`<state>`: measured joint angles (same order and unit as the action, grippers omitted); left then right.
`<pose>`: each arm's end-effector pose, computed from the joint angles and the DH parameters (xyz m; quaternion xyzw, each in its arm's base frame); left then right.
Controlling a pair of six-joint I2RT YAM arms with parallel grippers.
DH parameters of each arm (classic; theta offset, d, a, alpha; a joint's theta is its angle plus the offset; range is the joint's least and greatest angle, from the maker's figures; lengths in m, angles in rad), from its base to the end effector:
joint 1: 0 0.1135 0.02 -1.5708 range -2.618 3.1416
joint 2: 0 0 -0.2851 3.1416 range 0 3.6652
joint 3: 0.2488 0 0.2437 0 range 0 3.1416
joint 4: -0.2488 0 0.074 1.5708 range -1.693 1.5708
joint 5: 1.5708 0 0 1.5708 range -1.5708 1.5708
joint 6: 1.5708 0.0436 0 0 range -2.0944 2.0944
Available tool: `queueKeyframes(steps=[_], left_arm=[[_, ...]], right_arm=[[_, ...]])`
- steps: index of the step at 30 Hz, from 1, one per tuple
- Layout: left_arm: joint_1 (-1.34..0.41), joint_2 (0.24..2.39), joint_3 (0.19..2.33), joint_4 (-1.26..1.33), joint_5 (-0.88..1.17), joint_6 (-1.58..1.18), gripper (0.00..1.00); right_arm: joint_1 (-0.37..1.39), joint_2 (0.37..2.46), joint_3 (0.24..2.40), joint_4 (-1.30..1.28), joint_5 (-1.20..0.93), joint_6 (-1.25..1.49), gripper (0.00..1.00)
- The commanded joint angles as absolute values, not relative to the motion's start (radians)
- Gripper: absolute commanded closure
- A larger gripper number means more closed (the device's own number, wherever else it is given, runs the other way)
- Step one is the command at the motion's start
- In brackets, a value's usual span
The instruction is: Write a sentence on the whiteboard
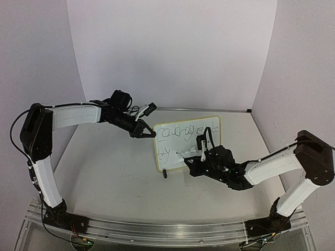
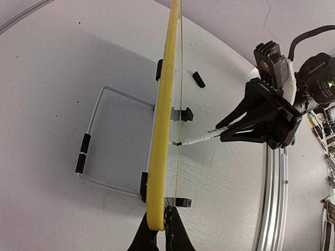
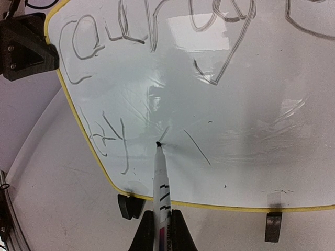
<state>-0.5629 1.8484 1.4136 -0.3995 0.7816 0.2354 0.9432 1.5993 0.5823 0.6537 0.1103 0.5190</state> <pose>0.3288 -0.2438 0.2649 0.4616 0.7415 -0.4049 0.2705 0.1877 0.2506 0.1875 -0.1424 0.8101 0.3447 0.4523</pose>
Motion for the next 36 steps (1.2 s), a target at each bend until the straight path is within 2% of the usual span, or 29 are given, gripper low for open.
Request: queueKeyframes(steps=[1,14,36], left_arm=[[-0.563,1.848,1.414,-0.4,0.675,0.318,1.0],[-0.564,1.85,1.414,-0.402,0.672,0.32,1.0],[-0.563,1.85,1.416,-0.403,0.673,0.319,1.0]], right_arm=[[0.935,1.603,0.577,0.614,0.171,0.54,1.0],[0.934,1.549,0.61,0.551,0.234,0.512,1.0],[0.936,1.548,0.651,0.595,0.231,0.487,1.0]])
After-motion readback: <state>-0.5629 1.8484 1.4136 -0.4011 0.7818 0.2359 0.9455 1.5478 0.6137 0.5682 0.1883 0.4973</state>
